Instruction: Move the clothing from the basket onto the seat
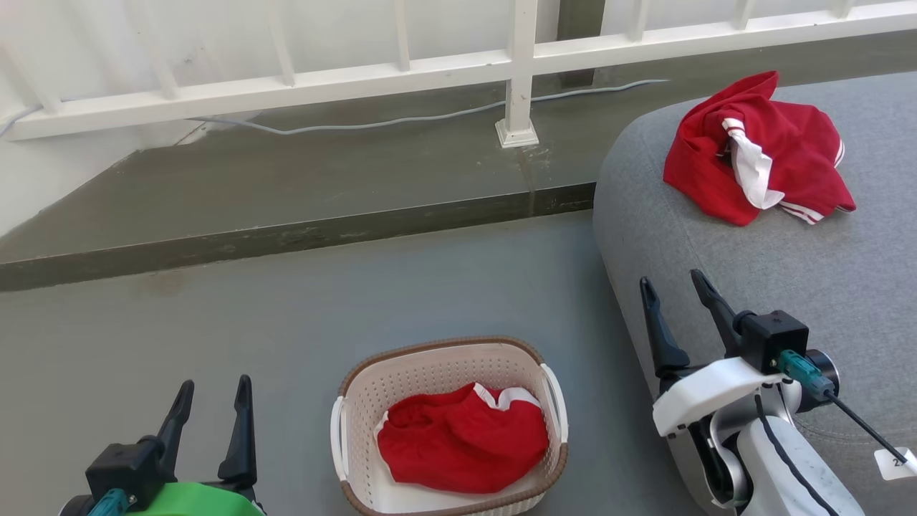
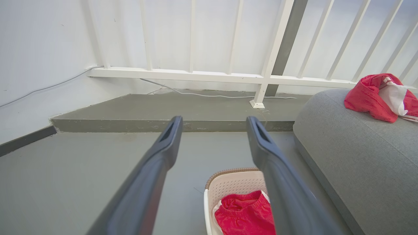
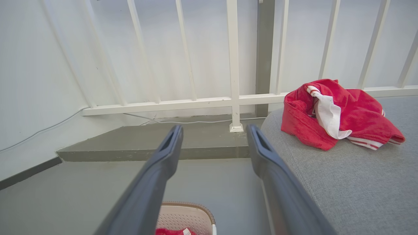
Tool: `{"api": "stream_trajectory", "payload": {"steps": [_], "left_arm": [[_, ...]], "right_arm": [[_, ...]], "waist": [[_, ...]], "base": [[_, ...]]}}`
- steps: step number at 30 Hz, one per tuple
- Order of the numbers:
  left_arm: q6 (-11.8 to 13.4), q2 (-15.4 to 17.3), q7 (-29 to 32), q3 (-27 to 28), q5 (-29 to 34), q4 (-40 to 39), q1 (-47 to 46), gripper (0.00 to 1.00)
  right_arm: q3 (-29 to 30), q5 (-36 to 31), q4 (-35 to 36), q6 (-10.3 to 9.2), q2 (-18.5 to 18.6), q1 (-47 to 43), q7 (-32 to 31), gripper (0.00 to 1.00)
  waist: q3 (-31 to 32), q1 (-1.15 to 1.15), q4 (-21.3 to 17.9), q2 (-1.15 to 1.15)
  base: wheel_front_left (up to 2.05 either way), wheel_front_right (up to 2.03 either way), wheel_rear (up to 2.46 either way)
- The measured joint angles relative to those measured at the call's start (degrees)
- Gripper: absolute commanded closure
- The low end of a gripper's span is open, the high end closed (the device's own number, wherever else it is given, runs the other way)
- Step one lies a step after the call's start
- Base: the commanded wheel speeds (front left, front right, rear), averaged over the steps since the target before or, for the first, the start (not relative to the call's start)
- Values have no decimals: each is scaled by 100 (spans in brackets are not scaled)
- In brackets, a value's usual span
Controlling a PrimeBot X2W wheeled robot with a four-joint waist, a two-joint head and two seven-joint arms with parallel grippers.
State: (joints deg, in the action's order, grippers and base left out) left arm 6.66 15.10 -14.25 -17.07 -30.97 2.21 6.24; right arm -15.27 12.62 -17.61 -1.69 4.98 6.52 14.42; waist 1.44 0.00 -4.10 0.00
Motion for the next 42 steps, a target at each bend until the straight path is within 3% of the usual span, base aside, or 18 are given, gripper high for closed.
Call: {"api": "stream_trajectory", "payload": {"steps": [22, 30, 42], "left_arm": [[0, -77, -1, 81, 92, -292, 186, 0], [-1, -12, 2, 55, 138, -453, 122, 0], [-108, 36, 358, -188, 369, -289, -779, 0]], "right_arm": [[49, -10, 286, -44, 3, -137, 0, 0], [230, -10, 565, -71, 14, 71, 0, 0], [647, -9, 1018, -145, 132, 873, 1, 0]], "waist": [[-216, 0, -37, 0], [-636, 0, -100, 0], [-1528, 1, -239, 0]], "base": [[0, 0, 0], [0, 0, 0], [0, 0, 0]]}}
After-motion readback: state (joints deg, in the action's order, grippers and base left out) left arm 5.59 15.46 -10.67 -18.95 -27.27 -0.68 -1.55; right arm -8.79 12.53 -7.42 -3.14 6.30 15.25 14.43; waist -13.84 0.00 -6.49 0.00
